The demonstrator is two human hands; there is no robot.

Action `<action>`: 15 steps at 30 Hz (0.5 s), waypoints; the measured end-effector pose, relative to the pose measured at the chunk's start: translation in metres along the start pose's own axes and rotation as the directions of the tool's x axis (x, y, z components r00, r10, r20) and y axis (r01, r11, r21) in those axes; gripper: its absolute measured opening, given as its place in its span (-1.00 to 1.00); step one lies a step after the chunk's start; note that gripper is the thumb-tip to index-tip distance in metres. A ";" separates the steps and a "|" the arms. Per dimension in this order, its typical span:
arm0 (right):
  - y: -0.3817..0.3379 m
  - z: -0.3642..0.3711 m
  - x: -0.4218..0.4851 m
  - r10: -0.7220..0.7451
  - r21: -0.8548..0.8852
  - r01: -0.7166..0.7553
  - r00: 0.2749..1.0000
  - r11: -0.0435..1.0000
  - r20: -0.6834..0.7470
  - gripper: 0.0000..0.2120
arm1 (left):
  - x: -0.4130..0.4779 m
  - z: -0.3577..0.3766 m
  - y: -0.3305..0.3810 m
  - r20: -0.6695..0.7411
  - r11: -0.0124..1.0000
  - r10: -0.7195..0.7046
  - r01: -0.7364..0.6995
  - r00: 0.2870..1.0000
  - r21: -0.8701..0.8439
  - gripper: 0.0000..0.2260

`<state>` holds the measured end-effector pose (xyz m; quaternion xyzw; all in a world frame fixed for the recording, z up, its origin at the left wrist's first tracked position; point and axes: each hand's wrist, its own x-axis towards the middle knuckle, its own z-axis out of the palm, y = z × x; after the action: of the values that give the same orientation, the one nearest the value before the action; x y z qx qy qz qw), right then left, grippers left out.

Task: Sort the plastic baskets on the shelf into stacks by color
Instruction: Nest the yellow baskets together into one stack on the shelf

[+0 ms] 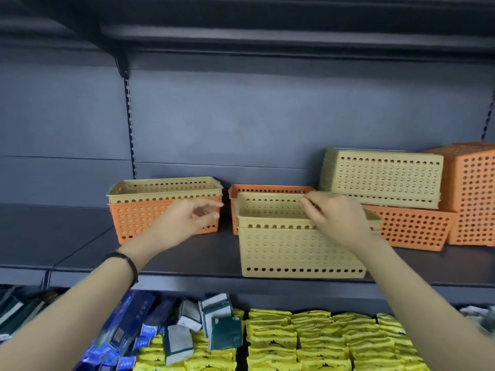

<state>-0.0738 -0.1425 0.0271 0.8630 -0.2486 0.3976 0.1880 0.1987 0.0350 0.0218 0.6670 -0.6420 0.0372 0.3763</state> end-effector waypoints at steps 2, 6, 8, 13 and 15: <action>-0.041 0.010 0.024 -0.039 0.041 0.037 0.998 0.998 0.048 -0.54 | 0.001 -0.020 -0.027 -0.034 0.984 0.034 -0.027 0.999 0.176 -0.79; -0.113 0.033 0.059 -0.082 0.122 0.066 0.988 0.990 0.134 -0.67 | 0.000 -0.057 -0.080 -0.014 0.757 0.191 -0.139 0.981 0.638 -0.75; -0.138 0.042 0.073 -0.088 0.139 0.062 0.978 0.988 0.190 -0.65 | -0.002 -0.076 -0.104 0.019 0.636 0.184 -0.134 0.983 0.760 -0.75; -0.176 0.058 0.125 -0.093 0.188 0.010 0.895 0.982 0.436 -0.54 | -0.005 -0.103 -0.156 -0.107 0.686 0.086 0.019 0.991 0.728 -0.62; -0.181 0.068 0.149 -0.043 0.197 -0.062 0.871 0.978 0.490 -0.53 | -0.001 -0.109 -0.173 -0.170 0.823 -0.049 0.136 0.984 0.551 -0.56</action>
<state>0.1550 -0.0741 0.0788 0.9491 -0.2499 0.1897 0.0261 0.3985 0.0773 0.0204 0.7736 -0.5400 0.2549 0.2119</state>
